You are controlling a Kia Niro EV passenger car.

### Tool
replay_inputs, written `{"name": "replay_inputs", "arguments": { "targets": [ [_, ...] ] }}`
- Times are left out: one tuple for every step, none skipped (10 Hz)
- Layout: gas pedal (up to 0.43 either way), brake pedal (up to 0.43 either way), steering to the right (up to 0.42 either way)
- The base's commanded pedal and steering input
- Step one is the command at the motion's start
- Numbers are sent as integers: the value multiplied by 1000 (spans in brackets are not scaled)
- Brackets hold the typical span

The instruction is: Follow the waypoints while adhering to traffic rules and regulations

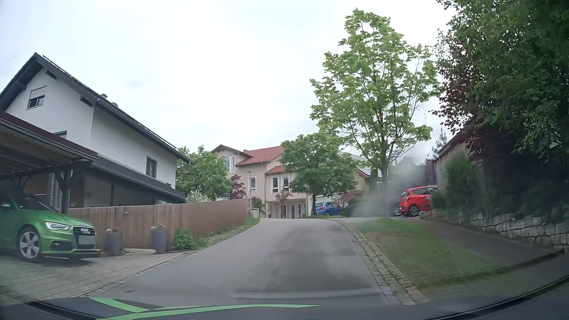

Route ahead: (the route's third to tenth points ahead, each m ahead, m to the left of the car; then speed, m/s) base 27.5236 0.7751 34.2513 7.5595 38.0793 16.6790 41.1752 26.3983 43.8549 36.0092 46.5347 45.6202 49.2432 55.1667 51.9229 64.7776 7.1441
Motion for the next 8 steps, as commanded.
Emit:
{"name": "replay_inputs", "arguments": {
  "targets": [
    [268,0,71],
    [268,0,66],
    [280,0,62],
    [280,0,58],
    [280,0,55],
    [280,0,52],
    [280,0,47],
    [280,0,42]
  ]
}}
